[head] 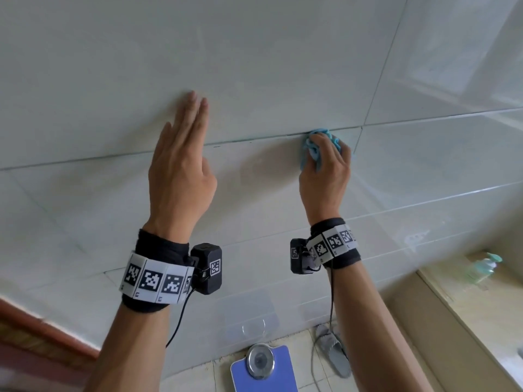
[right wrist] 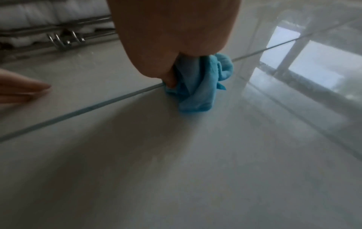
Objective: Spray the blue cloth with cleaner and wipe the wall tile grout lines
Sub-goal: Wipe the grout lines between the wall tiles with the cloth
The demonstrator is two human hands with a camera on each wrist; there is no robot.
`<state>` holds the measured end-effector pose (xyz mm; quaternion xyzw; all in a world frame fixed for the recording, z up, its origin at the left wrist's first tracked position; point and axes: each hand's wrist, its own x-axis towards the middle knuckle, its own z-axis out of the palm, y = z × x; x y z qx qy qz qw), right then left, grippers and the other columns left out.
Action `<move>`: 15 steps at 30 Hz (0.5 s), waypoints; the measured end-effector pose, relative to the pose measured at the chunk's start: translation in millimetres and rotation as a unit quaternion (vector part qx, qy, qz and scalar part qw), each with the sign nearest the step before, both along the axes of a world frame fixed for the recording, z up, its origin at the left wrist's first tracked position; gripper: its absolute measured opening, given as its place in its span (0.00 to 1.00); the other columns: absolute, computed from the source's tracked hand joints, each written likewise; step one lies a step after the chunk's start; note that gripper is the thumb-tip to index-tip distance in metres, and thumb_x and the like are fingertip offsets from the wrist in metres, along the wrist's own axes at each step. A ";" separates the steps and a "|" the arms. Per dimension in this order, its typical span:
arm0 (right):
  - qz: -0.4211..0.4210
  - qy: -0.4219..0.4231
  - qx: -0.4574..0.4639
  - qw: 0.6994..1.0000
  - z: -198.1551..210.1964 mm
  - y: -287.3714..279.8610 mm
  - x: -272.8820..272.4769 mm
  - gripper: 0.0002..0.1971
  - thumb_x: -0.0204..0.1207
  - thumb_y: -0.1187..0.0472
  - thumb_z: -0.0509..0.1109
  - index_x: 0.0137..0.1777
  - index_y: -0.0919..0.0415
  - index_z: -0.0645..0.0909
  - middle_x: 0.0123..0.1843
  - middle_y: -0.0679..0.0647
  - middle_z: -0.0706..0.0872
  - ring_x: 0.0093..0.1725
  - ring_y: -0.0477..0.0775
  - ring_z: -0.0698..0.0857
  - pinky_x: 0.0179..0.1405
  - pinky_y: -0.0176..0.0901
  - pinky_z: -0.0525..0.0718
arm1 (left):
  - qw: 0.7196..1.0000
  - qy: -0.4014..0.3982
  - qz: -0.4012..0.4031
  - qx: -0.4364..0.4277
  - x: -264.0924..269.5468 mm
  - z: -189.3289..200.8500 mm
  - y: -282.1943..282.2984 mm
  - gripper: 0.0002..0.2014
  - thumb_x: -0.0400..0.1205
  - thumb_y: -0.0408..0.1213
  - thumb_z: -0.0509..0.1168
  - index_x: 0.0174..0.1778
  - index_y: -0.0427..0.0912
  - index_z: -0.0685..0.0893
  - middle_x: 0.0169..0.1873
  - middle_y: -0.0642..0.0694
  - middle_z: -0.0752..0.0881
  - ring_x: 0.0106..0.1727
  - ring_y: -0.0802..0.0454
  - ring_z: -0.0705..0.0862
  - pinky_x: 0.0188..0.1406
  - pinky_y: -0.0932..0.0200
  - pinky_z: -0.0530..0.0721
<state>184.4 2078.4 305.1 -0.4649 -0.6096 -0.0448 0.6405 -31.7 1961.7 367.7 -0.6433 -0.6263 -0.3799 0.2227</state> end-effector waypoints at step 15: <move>0.041 -0.010 0.019 0.999 -5.6 -25.2 -59.0 0.17 0.78 0.77 0.69 0.61 0.63 0.90 0.64 0.50 0.92 0.69 0.62 0.81 0.61 0.52 0.87 | 0.991 -0.031 0.115 0.065 -44.8 4.1 -21.7 0.40 0.79 0.20 0.51 0.92 0.35 0.53 0.92 0.37 0.52 0.93 0.42 0.52 0.90 0.47 0.59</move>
